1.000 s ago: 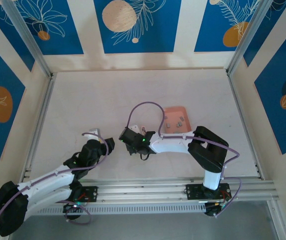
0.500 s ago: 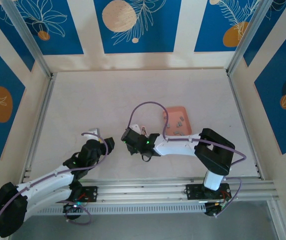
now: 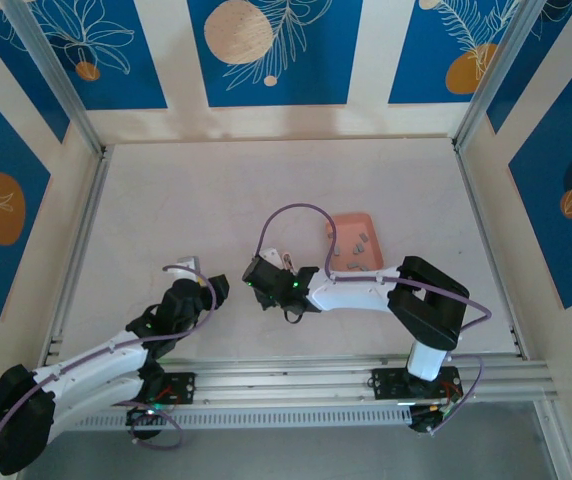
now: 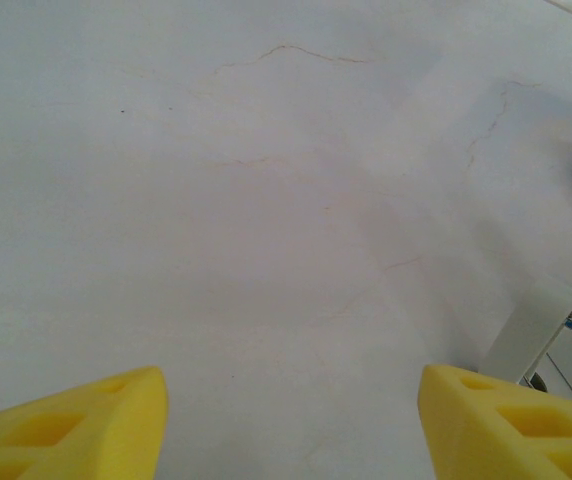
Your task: Load the staples into the stapler
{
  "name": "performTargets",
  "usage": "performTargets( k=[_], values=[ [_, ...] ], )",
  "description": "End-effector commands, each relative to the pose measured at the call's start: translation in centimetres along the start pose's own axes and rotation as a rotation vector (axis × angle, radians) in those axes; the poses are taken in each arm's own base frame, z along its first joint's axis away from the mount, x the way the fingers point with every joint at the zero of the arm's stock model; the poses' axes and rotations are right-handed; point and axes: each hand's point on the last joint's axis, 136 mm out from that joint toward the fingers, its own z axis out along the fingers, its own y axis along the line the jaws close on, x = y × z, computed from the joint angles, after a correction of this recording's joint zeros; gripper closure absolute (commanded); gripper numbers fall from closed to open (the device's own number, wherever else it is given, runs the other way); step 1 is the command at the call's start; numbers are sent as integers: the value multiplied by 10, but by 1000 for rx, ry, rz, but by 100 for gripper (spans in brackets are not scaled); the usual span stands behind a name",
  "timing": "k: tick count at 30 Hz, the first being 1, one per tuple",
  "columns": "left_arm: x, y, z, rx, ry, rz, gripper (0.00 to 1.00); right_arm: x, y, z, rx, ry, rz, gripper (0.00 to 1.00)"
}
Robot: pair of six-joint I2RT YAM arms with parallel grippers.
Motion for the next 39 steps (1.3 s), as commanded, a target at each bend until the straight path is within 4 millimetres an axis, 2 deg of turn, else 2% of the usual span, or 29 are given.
performTargets(
  k=[1,17,24,39],
  values=[
    [-1,2,0,4,-2,10,33,0,-1,6,9,10,9,86],
    [1,2,0,2,2,12,33,3,2,10,-1,30,6,87],
    [1,3,0,1,4,13,33,-1,2,4,-2,12,2,87],
    [2,3,-1,1,7,13,33,10,3,17,17,94,-2,87]
  ],
)
